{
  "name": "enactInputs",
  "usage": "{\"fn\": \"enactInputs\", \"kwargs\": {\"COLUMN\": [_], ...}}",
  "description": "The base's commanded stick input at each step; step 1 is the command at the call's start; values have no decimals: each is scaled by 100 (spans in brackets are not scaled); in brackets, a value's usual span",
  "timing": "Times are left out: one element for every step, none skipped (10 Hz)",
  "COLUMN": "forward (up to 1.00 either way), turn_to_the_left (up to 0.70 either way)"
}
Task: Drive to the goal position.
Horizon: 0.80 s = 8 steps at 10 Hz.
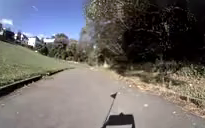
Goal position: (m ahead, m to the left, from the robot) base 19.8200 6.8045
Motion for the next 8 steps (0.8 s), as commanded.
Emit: {"fn": "enactInputs", "kwargs": {"forward": [70,70,70,70,70,70,70,70], "turn_to_the_left": [0,0,0,0,0,0,0,0]}}
